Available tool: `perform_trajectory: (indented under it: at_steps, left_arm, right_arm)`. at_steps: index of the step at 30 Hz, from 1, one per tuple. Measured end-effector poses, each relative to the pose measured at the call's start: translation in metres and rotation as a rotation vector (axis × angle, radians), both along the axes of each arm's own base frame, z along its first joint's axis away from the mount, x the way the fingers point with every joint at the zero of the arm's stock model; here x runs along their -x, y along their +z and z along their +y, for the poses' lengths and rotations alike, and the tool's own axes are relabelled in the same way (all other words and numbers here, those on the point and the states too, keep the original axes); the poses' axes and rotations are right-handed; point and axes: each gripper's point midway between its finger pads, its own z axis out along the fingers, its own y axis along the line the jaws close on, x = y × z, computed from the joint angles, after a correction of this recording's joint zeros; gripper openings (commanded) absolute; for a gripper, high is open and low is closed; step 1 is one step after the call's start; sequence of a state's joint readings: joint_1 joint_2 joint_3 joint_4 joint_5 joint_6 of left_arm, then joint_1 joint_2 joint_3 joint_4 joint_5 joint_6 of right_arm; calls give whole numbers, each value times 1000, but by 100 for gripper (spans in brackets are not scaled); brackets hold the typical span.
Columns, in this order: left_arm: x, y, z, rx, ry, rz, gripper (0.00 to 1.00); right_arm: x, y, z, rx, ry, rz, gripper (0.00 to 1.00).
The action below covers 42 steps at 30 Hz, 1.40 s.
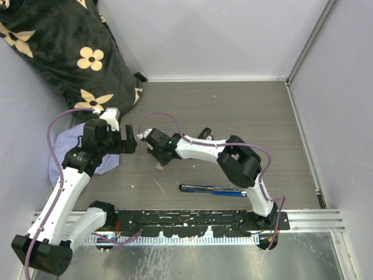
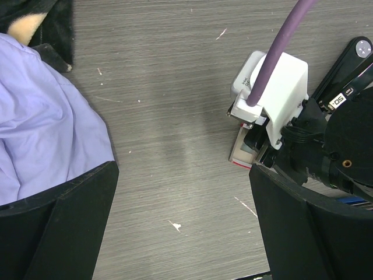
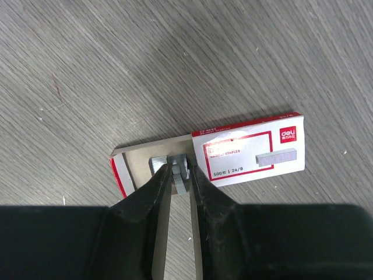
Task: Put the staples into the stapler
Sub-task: Pick up the staple from the staple box.
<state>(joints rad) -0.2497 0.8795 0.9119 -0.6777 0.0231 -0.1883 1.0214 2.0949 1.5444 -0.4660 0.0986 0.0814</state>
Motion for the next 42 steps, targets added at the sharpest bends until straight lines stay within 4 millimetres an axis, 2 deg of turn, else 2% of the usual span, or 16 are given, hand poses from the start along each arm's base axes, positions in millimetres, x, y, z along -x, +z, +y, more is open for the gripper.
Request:
perform_trajectory:
  at_steps: [4,16,28,31,38,42]
  left_arm:
    - [0,0,0,0,0,0,98]
    - [0,0,-1,0,-4,0,98]
    - [2,0,-6,43,8,12,98]
    - [2,1,-7,58,16,17,98]
    - [0,2,-7,65,21,13,98]
    - [0,2,-7,66,22,14,98]
  right_arm:
    - [1,-1,-2,10,0,2,24]
    - [3,-1,-2,14,2,4,14]
    - [0,6,-2,0,-3,-3,12]
    - [-2,18,-3,-21,-6,-14,12]
    - [-10,72,-9,-109,-25,-77,12]
    - [-7,83,-25,-107,-42,-100,12]
